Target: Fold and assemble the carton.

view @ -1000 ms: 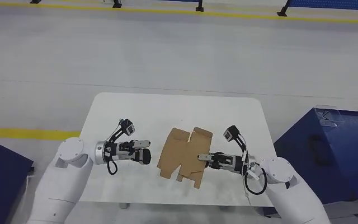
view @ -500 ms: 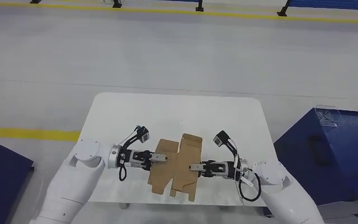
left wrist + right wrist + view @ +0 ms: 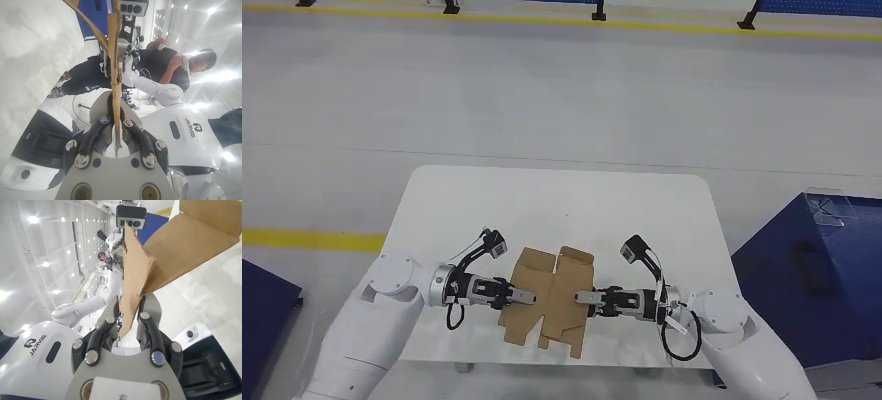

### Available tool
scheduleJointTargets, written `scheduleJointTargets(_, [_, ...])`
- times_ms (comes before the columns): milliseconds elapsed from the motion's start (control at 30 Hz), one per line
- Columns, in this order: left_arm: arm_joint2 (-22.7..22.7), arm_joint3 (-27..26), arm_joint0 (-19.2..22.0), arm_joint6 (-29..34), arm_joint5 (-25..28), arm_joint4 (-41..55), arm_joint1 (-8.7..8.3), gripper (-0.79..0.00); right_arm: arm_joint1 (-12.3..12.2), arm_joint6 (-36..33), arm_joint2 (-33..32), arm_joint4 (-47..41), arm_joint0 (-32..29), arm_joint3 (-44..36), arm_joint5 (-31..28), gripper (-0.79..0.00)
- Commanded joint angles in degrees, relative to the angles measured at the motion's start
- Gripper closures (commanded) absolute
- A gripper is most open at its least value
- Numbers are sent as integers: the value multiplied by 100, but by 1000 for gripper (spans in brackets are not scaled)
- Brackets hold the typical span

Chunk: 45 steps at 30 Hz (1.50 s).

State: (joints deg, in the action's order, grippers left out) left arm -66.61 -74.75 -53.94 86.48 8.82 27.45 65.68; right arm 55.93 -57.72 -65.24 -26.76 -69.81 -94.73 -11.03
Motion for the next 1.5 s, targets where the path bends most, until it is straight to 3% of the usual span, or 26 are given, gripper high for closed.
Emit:
scheduleJointTargets(0, [2, 0, 1, -2, -1, -2, 1, 0, 0, 0, 0, -1, 0, 0, 0, -785])
scheduleJointTargets(567, [2, 0, 1, -2, -1, -2, 1, 0, 0, 0, 0, -1, 0, 0, 0, -785])
scheduleJointTargets(667, [-54, -211, -125, -54, 210, 81, -15, 0, 58, 272, -27, -1170, -95, 283, 605, -785])
scheduleJointTargets(800, [-236, -579, -385, 18, 808, 60, -76, 0, 98, 506, -74, -1549, -14, 691, 866, -785])
scheduleJointTargets(967, [-223, -1183, -672, -167, 1065, -271, -160, 0, 170, 176, 18, -2148, 65, 824, 993, -773])
scheduleJointTargets(1000, [-211, -1238, -714, -215, 1114, -329, -176, 0, 180, 182, 39, -2121, 81, 826, 956, -486])
scheduleJointTargets(1033, [-194, -1264, -746, -240, 1139, -321, -189, 0, 191, 197, 62, -2093, 95, 817, 938, -339])
scheduleJointTargets(1067, [-167, -1293, -761, -245, 1144, -266, -199, 0, 201, 214, 71, -2102, 112, 791, 911, -277])
scheduleJointTargets(1133, [-134, -1330, -767, -263, 1162, -244, -223, 0, 217, 290, 59, -2049, 140, 771, 796, -34])
scheduleJointTargets(1167, [-120, -1344, -772, -280, 1179, -238, -235, 0, 220, 316, 67, -1939, 159, 767, 778, 0])
scheduleJointTargets(1467, [-21, -1237, -719, -336, 1235, -130, -327, 0, 262, 286, 175, -1580, 281, 739, 921, 0])
